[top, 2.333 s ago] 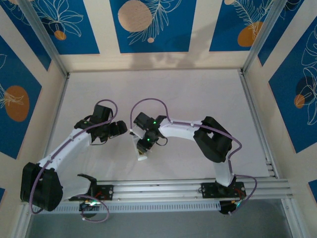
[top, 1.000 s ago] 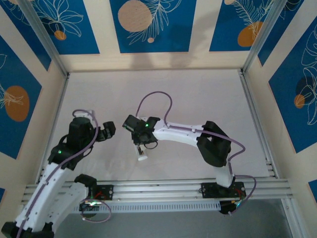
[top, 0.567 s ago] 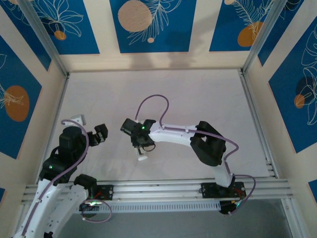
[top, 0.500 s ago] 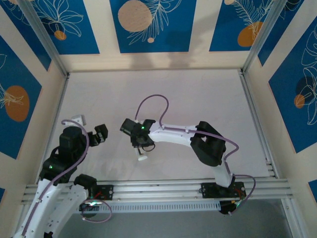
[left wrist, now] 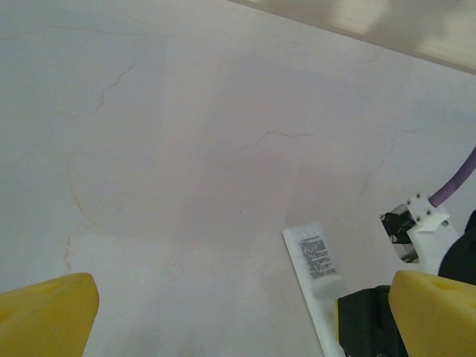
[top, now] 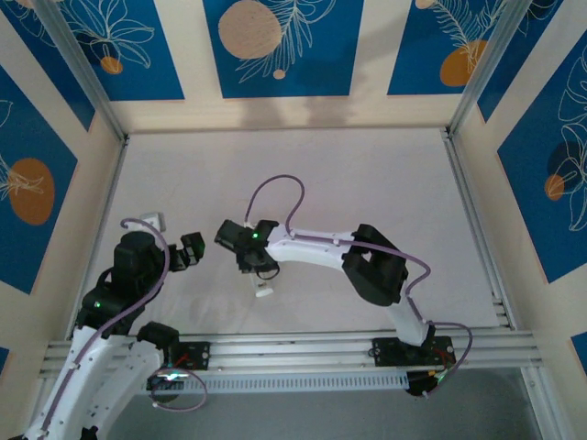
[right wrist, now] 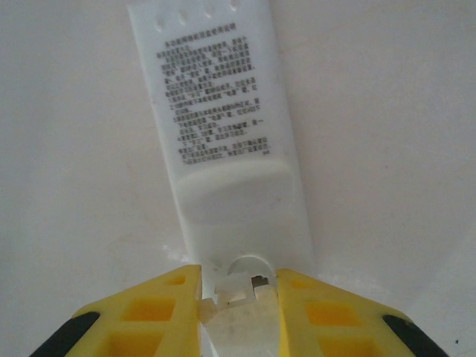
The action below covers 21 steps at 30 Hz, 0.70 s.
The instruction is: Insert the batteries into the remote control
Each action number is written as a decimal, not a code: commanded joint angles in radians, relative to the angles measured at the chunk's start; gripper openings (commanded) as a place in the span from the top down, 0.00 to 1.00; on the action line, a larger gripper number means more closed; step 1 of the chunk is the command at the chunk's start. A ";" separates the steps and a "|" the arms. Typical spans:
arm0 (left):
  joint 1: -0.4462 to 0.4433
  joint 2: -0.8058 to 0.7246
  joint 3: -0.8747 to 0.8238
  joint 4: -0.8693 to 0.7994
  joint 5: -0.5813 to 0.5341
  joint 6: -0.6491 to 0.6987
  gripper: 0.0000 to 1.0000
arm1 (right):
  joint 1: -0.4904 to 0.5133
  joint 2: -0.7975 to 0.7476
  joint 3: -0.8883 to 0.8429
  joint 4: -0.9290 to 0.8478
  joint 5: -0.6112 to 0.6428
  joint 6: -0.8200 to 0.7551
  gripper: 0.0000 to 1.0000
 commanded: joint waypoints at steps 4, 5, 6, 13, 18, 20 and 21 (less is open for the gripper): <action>0.010 -0.001 -0.014 0.022 0.029 0.020 0.00 | 0.007 0.015 0.031 -0.051 0.033 0.009 0.74; 0.010 -0.001 -0.014 0.024 0.029 0.021 0.00 | 0.007 0.014 0.031 -0.054 0.031 0.009 0.74; 0.010 0.000 -0.014 0.025 0.029 0.020 0.00 | 0.010 0.014 0.030 -0.055 0.031 0.009 0.74; 0.010 0.005 -0.022 0.029 0.032 0.014 0.00 | 0.022 0.023 0.046 -0.093 0.049 0.003 0.74; 0.010 0.005 -0.022 0.027 0.031 0.014 0.00 | 0.023 0.036 0.059 -0.112 0.034 -0.004 0.74; 0.011 0.006 -0.022 0.026 0.030 0.013 0.00 | 0.023 0.042 0.069 -0.122 0.027 -0.007 0.74; 0.010 0.008 -0.023 0.026 0.031 0.014 0.00 | 0.024 0.046 0.069 -0.125 0.026 -0.008 0.74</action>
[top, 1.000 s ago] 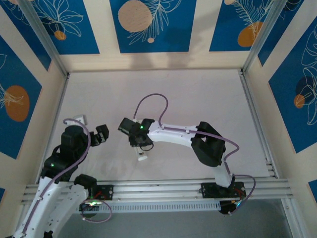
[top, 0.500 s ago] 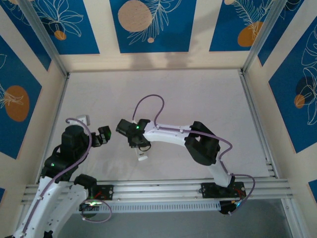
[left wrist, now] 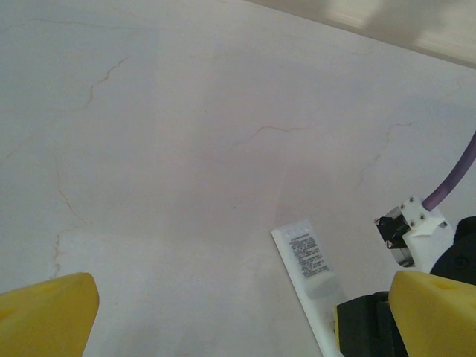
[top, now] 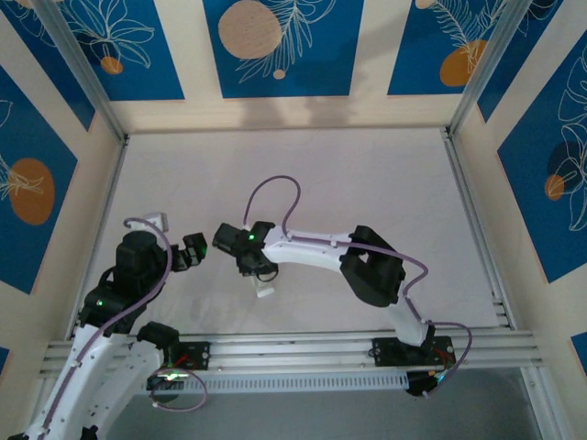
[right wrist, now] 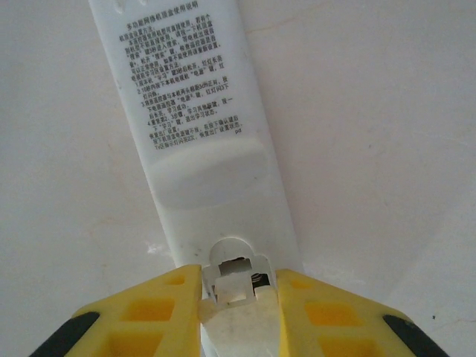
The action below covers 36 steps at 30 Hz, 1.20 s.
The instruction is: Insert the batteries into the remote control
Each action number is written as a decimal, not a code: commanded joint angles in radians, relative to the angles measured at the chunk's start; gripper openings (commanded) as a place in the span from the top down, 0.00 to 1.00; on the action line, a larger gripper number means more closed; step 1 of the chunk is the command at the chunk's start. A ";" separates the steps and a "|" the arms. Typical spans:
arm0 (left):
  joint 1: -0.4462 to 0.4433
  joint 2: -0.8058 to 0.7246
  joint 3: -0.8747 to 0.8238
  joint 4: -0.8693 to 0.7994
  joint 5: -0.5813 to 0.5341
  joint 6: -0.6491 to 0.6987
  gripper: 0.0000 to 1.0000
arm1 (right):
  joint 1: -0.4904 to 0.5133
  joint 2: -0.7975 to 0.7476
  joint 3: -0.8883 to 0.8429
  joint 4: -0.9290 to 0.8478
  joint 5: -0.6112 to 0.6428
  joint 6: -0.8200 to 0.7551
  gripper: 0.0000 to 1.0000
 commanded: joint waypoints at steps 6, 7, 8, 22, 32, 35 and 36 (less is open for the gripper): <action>0.010 0.000 -0.013 0.008 0.012 0.008 0.00 | 0.008 0.049 0.046 -0.065 -0.002 -0.033 0.74; 0.010 0.000 -0.013 0.006 0.010 0.009 0.00 | 0.009 0.051 0.046 -0.066 -0.005 -0.033 0.74; 0.011 0.000 -0.012 0.005 0.009 0.010 0.00 | 0.011 0.052 0.045 -0.066 -0.005 -0.033 0.74; 0.010 -0.002 -0.023 0.015 0.012 0.004 0.00 | 0.018 0.099 0.076 -0.099 0.019 -0.063 0.69; 0.011 -0.005 -0.029 0.015 0.010 0.002 0.00 | 0.026 0.116 0.104 -0.125 0.028 -0.080 0.64; 0.011 -0.002 -0.029 0.018 0.013 0.001 0.00 | 0.026 0.114 0.120 -0.139 0.036 -0.081 0.61; 0.011 -0.003 -0.029 0.018 0.013 0.000 0.00 | 0.026 0.113 0.125 -0.142 0.036 -0.083 0.60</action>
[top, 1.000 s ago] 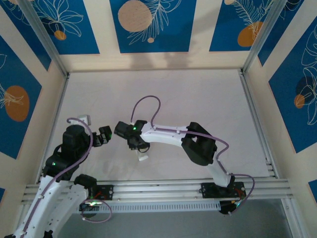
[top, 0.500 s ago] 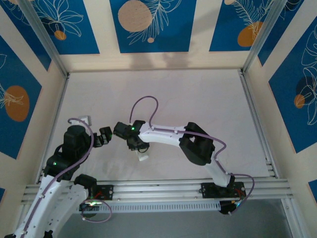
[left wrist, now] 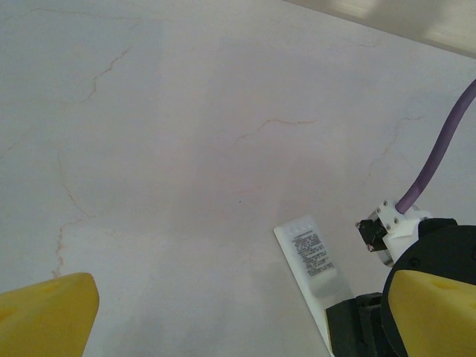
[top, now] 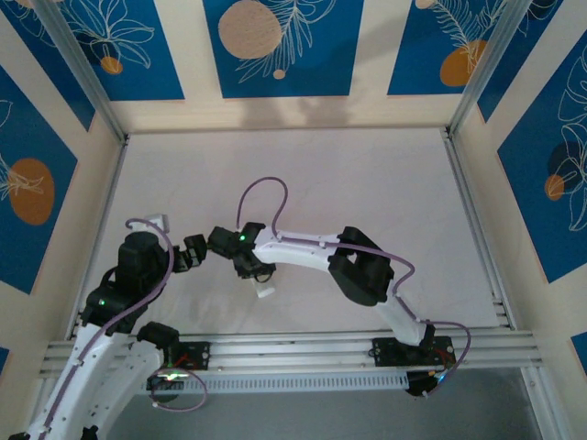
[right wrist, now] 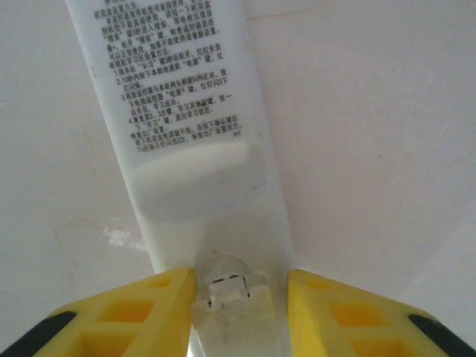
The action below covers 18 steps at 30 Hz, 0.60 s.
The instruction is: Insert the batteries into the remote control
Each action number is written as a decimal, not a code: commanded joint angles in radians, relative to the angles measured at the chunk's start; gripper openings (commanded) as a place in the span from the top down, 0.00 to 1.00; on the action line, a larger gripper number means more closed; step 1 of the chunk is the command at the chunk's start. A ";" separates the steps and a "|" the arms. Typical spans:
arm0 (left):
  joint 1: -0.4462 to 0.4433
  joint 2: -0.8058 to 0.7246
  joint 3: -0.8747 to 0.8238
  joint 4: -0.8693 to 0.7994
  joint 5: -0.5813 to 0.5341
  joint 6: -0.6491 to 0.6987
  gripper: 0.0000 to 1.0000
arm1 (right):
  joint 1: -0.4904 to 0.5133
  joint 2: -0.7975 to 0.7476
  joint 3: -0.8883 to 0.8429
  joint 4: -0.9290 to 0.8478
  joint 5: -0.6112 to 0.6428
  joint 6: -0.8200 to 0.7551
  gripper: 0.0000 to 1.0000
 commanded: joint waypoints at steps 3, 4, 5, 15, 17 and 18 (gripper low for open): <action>0.009 -0.004 -0.008 0.017 0.013 0.001 0.00 | 0.014 0.020 0.037 -0.046 0.013 -0.013 0.57; 0.009 -0.004 -0.009 0.017 0.013 0.001 0.00 | 0.014 0.019 0.039 -0.044 0.013 -0.015 0.55; 0.009 -0.005 -0.010 0.016 0.013 0.002 0.00 | 0.013 0.017 0.042 -0.046 0.013 -0.016 0.55; 0.010 -0.004 -0.014 0.020 0.014 -0.002 0.00 | 0.013 -0.057 0.037 -0.016 -0.005 -0.034 0.55; 0.009 -0.002 -0.012 0.024 0.016 -0.003 0.00 | 0.012 -0.078 0.027 -0.006 -0.005 -0.034 0.60; 0.008 -0.003 -0.013 0.026 0.017 -0.004 0.00 | 0.013 -0.089 0.020 -0.001 -0.003 -0.033 0.65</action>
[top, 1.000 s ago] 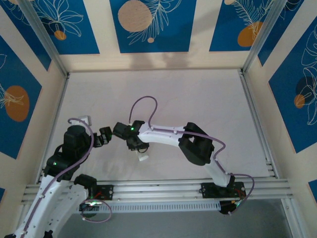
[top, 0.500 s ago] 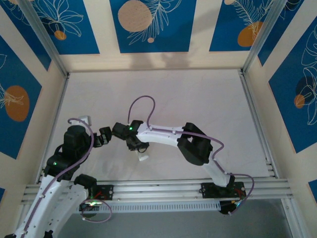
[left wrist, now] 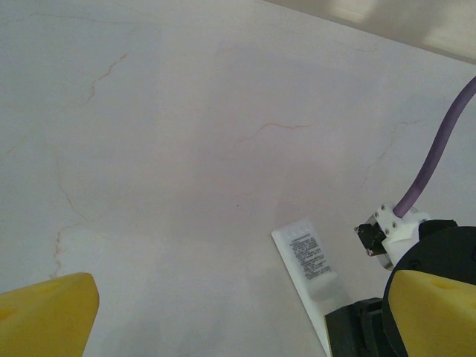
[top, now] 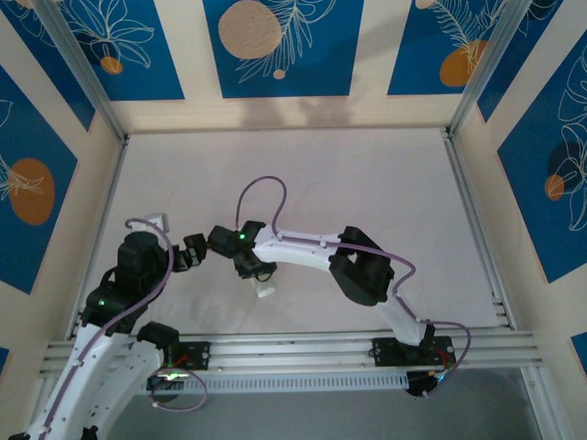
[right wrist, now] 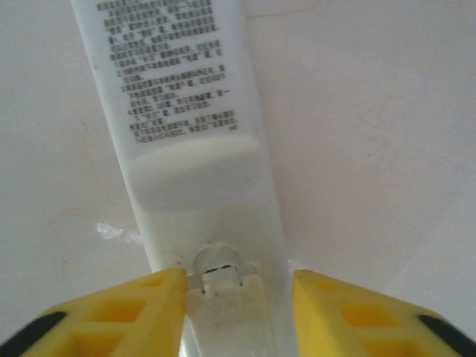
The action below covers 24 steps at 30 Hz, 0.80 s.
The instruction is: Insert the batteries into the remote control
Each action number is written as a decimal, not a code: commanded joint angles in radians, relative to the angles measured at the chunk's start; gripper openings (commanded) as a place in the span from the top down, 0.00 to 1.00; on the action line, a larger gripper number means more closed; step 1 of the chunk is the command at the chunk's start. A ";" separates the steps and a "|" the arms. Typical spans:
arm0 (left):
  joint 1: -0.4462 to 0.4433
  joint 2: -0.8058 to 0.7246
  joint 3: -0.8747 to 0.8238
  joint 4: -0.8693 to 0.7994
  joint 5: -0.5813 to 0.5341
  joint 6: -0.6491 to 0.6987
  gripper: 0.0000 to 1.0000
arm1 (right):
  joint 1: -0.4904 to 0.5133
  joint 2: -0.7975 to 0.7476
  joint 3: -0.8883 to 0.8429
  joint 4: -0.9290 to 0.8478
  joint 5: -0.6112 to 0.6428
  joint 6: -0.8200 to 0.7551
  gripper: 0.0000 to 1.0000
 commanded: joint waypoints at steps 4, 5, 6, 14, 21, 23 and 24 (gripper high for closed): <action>0.009 0.000 -0.013 0.015 0.017 -0.002 0.00 | 0.011 -0.112 -0.032 0.057 0.004 0.005 0.77; 0.009 0.001 -0.012 0.015 0.018 -0.001 0.00 | 0.008 -0.113 -0.038 0.063 0.000 0.004 0.78; 0.009 0.002 -0.013 0.015 0.020 -0.002 0.00 | 0.005 -0.113 -0.042 0.069 -0.006 0.003 0.78; 0.009 0.001 -0.005 0.011 0.012 -0.001 0.00 | 0.012 -0.084 -0.046 0.107 -0.064 -0.026 0.78; 0.009 0.006 -0.013 0.020 0.022 -0.006 0.00 | 0.014 -0.108 -0.038 0.081 -0.044 -0.015 0.73; 0.010 0.009 -0.017 0.023 0.027 -0.007 0.00 | 0.013 -0.147 -0.065 0.081 -0.017 0.028 0.69; 0.009 0.009 -0.017 0.024 0.031 -0.007 0.00 | 0.007 -0.176 -0.092 0.089 -0.011 0.054 0.66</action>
